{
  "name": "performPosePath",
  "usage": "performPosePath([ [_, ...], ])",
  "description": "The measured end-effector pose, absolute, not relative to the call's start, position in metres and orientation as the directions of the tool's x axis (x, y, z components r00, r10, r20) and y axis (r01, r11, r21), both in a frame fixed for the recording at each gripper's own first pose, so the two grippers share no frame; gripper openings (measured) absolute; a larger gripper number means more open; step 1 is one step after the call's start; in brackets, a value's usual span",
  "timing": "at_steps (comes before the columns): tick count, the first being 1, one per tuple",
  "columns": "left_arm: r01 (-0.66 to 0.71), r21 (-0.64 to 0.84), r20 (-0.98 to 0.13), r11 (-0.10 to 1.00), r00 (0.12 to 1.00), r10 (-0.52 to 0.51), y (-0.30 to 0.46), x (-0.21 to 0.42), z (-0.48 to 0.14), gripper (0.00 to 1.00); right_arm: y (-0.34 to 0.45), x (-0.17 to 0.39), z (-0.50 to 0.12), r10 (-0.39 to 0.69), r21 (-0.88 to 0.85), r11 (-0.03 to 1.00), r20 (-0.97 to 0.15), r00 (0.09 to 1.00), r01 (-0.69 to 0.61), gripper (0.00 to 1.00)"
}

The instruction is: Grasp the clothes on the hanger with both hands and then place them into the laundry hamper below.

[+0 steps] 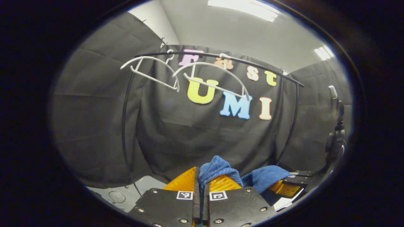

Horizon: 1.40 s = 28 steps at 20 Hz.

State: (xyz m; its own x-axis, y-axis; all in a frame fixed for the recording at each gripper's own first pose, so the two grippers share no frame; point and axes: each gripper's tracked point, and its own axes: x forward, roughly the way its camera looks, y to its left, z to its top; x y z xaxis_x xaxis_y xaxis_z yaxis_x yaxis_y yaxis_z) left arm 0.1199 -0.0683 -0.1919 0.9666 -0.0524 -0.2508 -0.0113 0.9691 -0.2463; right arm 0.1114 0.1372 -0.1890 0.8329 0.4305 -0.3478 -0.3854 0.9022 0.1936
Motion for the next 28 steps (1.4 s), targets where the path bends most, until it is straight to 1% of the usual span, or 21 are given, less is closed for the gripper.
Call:
performPosePath([
  [3,-0.029,-0.208,-0.333,0.978,0.942,-0.043,-0.065,0.101,-0.24,0.04,0.139,0.104,-0.231,0.426,0.189,0.905,-0.415,0.804,-0.382,0.05],
  [4,-0.034,-0.203,-0.357,0.979,0.933,-0.041,-0.065,0.094,-0.256,0.02,0.139,0.102,-0.242,0.424,0.187,0.906,-0.435,0.794,-0.381,0.05],
  [5,-0.04,-0.195,-0.381,0.98,0.924,-0.038,-0.062,0.084,-0.269,0.04,0.139,0.101,-0.254,0.421,0.184,0.906,-0.457,0.783,-0.38,0.05],
  [11,-0.053,-0.136,-0.51,0.989,0.86,-0.024,-0.062,0.068,-0.351,0.04,0.137,0.085,-0.316,0.397,0.174,0.914,-0.566,0.723,-0.366,0.06],
  [12,-0.053,-0.132,-0.531,0.99,0.847,-0.025,-0.062,0.064,-0.364,0.06,0.136,0.081,-0.326,0.392,0.168,0.915,-0.586,0.709,-0.366,0.06],
  [14,-0.049,-0.116,-0.576,0.992,0.817,-0.027,-0.062,0.05,-0.388,0.04,0.135,0.074,-0.344,0.379,0.151,0.916,-0.624,0.683,-0.371,0.06],
  [16,-0.05,-0.102,-0.617,0.993,0.787,-0.024,-0.064,0.042,-0.412,0.06,0.133,0.069,-0.36,0.365,0.129,0.917,-0.654,0.663,-0.378,0.07],
  [19,-0.051,-0.081,-0.673,0.995,0.739,-0.017,-0.066,0.034,-0.447,0.02,0.126,0.059,-0.383,0.332,0.096,0.921,-0.701,0.631,-0.378,0.12],
  [21,-0.052,-0.071,-0.718,0.996,0.696,-0.015,-0.066,0.022,-0.466,0.04,0.123,0.052,-0.398,0.318,0.09,0.922,-0.732,0.602,-0.377,0.16],
  [22,-0.051,-0.062,-0.739,0.997,0.674,-0.012,-0.067,0.015,-0.474,0.04,0.121,0.051,-0.401,0.312,0.087,0.922,-0.743,0.592,-0.376,0.16],
  [23,-0.045,-0.055,-0.758,0.997,0.652,-0.013,-0.066,0.007,-0.482,0.04,0.119,0.049,-0.404,0.302,0.077,0.923,-0.754,0.584,-0.377,0.19],
  [24,-0.042,-0.047,-0.776,0.998,0.631,-0.01,-0.065,-0.001,-0.491,0.05,0.116,0.045,-0.405,0.291,0.065,0.923,-0.761,0.579,-0.379,0.27],
  [25,-0.037,-0.047,-0.793,0.998,0.609,-0.015,-0.067,-0.009,-0.498,0.05,0.116,0.044,-0.404,0.296,0.069,0.922,-0.76,0.578,-0.382,0.33],
  [26,-0.034,-0.049,-0.811,0.998,0.585,-0.02,-0.069,-0.019,-0.501,0.02,0.117,0.041,-0.406,0.303,0.075,0.92,-0.759,0.576,-0.384,0.49],
  [27,-0.038,-0.051,-0.825,0.998,0.565,-0.021,-0.069,-0.026,-0.509,0.08,0.117,0.038,-0.406,0.305,0.076,0.919,-0.76,0.574,-0.388,0.58],
  [28,-0.042,-0.057,-0.831,0.998,0.556,-0.024,-0.071,-0.033,-0.512,0.26,0.118,0.034,-0.407,0.301,0.069,0.918,-0.761,0.574,-0.39,0.73],
])
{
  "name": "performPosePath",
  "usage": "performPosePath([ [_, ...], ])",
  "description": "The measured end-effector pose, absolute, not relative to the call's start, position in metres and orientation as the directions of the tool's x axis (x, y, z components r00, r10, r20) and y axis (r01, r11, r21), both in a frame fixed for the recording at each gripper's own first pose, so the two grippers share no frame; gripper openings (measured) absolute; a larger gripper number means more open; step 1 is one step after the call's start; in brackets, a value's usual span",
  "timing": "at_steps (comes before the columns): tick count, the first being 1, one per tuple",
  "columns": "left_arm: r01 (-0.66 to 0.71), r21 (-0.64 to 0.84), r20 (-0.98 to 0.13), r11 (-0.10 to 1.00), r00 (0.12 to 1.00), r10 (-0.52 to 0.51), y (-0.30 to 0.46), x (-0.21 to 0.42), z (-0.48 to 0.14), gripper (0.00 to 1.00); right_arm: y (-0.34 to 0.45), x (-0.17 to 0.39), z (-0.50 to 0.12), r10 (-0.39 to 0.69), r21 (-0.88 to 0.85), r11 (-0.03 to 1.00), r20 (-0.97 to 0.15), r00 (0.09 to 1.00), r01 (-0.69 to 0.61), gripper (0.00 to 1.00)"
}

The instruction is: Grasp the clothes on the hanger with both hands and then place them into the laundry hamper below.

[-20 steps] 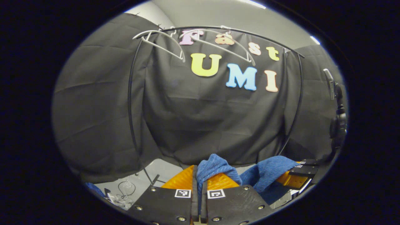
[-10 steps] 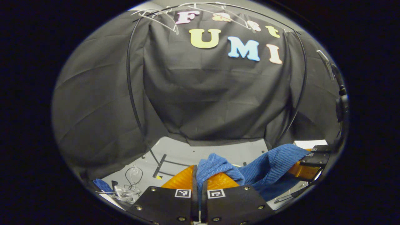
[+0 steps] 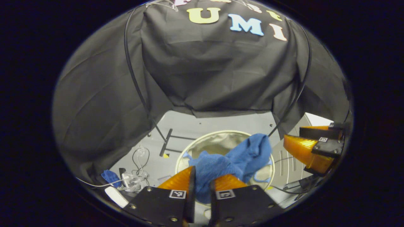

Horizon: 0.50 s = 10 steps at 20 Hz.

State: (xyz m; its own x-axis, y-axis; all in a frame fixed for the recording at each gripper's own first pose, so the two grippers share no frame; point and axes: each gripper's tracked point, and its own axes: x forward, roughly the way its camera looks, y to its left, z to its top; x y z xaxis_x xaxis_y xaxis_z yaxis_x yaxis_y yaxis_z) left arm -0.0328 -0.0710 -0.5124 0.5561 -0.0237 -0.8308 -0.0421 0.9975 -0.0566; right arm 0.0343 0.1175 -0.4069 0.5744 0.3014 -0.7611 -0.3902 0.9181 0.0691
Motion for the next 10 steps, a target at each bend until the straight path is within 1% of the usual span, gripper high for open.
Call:
performPosePath([
  [1,-0.043,-0.059,-0.826,0.997,0.563,-0.024,-0.071,-0.035,-0.511,0.43,0.117,0.031,-0.407,0.299,0.063,0.917,-0.762,0.574,-0.394,0.81],
  [2,-0.042,-0.052,-0.812,0.998,0.584,-0.018,-0.07,-0.033,-0.506,0.61,0.118,0.026,-0.408,0.298,0.062,0.916,-0.766,0.57,-0.396,0.92],
  [3,-0.035,-0.05,-0.798,0.998,0.602,-0.019,-0.069,-0.032,-0.495,0.78,0.118,0.024,-0.409,0.297,0.061,0.916,-0.768,0.567,-0.396,0.95],
  [4,-0.027,-0.046,-0.788,0.999,0.616,-0.02,-0.069,-0.028,-0.487,0.96,0.118,0.021,-0.409,0.293,0.059,0.917,-0.769,0.568,-0.393,0.95],
  [7,-0.026,-0.03,-0.75,0.999,0.662,-0.005,-0.06,-0.02,-0.46,0.96,0.117,0.019,-0.397,0.289,0.058,0.922,-0.761,0.581,-0.382,0.95],
  [10,-0.016,-0.041,-0.672,0.999,0.74,-0.015,-0.056,-0.004,-0.402,0.96,0.111,0.016,-0.36,0.289,0.049,0.929,-0.718,0.634,-0.368,0.95],
])
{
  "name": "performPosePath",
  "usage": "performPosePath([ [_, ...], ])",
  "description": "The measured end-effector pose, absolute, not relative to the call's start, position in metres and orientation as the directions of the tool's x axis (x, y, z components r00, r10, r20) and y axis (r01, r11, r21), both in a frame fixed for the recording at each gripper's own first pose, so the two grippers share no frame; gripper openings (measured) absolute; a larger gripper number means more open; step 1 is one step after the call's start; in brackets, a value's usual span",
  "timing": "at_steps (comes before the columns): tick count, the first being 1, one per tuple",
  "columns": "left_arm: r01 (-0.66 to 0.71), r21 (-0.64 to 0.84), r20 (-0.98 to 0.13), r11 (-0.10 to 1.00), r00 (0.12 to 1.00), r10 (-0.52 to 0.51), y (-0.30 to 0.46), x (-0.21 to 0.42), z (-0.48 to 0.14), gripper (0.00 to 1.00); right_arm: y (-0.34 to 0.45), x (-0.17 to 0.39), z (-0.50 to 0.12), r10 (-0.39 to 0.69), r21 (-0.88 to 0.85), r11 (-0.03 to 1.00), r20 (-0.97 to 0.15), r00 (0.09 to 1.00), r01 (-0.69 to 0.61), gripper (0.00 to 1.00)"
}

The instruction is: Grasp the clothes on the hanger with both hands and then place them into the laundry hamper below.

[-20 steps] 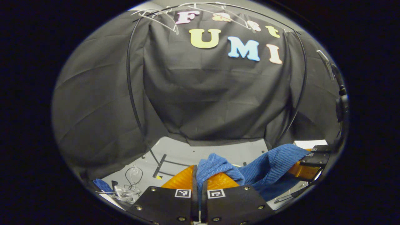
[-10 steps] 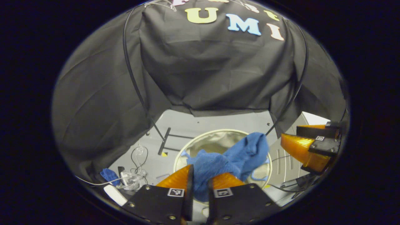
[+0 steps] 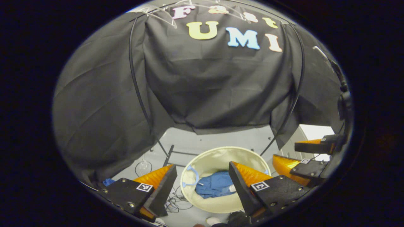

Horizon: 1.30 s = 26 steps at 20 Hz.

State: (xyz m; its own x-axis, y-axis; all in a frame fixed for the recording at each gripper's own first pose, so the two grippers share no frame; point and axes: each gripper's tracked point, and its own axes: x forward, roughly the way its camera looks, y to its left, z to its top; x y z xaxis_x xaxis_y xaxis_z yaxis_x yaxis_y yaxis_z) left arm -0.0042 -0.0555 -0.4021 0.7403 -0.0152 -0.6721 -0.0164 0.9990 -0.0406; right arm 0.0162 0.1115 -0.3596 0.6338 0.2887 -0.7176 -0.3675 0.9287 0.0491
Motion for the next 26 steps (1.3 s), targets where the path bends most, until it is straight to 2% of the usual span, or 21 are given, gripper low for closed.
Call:
performPosePath([
  [6,-0.002,-0.032,-0.461,0.999,0.887,-0.014,-0.033,0.02,-0.26,0.96,0.092,0.026,-0.242,0.266,0.027,0.953,-0.559,0.786,-0.303,0.95],
  [13,0.001,-0.032,-0.248,0.999,0.969,-0.009,-0.01,0.005,-0.118,0.96,0.058,0.023,-0.115,0.226,0.0,0.971,-0.346,0.911,-0.24,0.95],
  [21,0.054,-0.064,-0.107,0.996,0.992,-0.061,-0.027,-0.04,-0.038,0.96,-0.008,-0.027,-0.037,0.131,-0.024,0.99,-0.147,0.98,-0.136,0.95],
  [26,0.001,-0.086,-0.068,0.996,0.998,-0.007,-0.025,-0.077,-0.016,0.96,-0.027,-0.062,-0.035,0.12,-0.009,0.993,-0.103,0.987,-0.121,0.94],
])
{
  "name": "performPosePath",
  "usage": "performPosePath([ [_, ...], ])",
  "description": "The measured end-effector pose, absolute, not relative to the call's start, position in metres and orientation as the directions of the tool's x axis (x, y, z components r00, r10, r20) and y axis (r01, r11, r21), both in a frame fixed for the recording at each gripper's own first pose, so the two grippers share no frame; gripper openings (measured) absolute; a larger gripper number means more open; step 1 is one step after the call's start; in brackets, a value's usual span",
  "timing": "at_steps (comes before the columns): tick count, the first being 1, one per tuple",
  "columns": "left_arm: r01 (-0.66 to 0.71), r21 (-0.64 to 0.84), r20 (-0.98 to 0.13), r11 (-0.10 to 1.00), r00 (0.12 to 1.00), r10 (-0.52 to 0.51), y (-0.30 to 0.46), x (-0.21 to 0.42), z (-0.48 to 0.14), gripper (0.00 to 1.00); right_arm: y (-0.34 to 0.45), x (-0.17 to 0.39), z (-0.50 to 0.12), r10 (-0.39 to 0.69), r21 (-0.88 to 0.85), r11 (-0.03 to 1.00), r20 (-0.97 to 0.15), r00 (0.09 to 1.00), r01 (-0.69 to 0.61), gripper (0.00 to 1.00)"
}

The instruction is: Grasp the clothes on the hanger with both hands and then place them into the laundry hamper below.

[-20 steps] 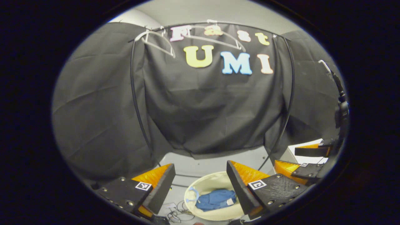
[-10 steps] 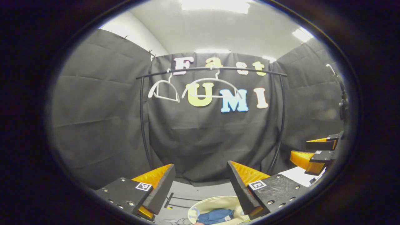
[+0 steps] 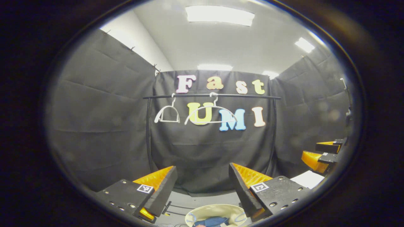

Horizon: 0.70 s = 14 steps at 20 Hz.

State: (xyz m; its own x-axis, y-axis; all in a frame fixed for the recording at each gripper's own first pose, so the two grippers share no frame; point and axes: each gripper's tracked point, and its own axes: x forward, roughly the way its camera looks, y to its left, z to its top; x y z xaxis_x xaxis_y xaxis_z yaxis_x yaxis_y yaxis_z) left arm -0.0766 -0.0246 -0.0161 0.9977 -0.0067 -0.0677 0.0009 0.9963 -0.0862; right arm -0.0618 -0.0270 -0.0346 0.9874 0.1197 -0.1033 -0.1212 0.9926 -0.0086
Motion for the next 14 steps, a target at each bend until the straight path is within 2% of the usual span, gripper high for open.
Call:
performPosePath([
  [4,-0.03,-0.073,-0.076,0.997,0.997,0.024,-0.017,-0.106,-0.014,0.95,-0.028,-0.073,-0.039,0.137,0.011,0.991,-0.116,0.984,-0.137,0.94],
  [14,-0.058,-0.063,-0.068,0.996,0.996,0.054,-0.024,-0.11,-0.006,0.95,-0.025,-0.076,-0.036,0.161,0.027,0.987,-0.109,0.981,-0.159,0.94],
])
